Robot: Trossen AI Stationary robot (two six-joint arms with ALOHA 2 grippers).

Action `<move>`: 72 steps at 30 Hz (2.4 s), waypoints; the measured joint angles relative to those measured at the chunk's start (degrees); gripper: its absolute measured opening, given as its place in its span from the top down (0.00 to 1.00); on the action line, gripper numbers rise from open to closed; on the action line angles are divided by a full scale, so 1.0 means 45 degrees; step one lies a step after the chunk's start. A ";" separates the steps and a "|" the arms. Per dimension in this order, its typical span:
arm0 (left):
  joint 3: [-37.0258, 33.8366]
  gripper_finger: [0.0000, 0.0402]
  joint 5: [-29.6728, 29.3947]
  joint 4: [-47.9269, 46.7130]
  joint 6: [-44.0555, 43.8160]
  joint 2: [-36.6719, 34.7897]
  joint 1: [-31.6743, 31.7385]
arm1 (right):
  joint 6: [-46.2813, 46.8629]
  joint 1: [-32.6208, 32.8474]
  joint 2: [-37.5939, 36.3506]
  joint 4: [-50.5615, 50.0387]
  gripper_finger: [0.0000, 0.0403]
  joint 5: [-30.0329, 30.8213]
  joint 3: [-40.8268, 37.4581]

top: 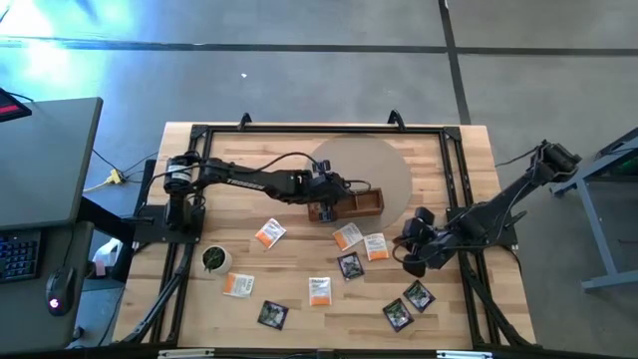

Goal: Pick & Place Tea
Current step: Put the violet tea bag into the middle section of the wooden organizer

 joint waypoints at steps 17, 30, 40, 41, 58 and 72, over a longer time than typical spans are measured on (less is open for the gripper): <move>0.0837 0.54 0.0254 -0.0577 -0.0389 -0.0010 -0.0526 | -0.0224 -0.0005 0.0000 0.0546 0.99 0.0528 0.0001; 0.1433 0.54 0.5484 -0.0604 -0.1689 0.0439 -0.1745 | 0.0506 0.0000 0.0039 0.1007 1.00 0.0835 -0.0038; 0.1352 0.54 0.5867 -0.0582 -0.0768 0.1848 -0.3232 | -0.0367 0.0000 0.0049 0.1314 1.00 0.1556 -0.0048; 0.1388 0.54 0.5772 -0.0360 -0.0638 0.1987 -0.3316 | -0.0404 -0.0001 0.0049 0.1358 1.00 0.1547 -0.0048; 0.1389 0.54 0.3773 0.0234 -0.0064 0.2553 -0.3497 | -0.6492 -0.0005 0.3081 0.7501 0.99 -0.0003 -0.0053; 0.1389 0.54 0.3789 -0.0067 -0.0010 0.2550 -0.3305 | -0.6606 -0.0652 0.8215 1.0013 1.00 -0.2167 0.1182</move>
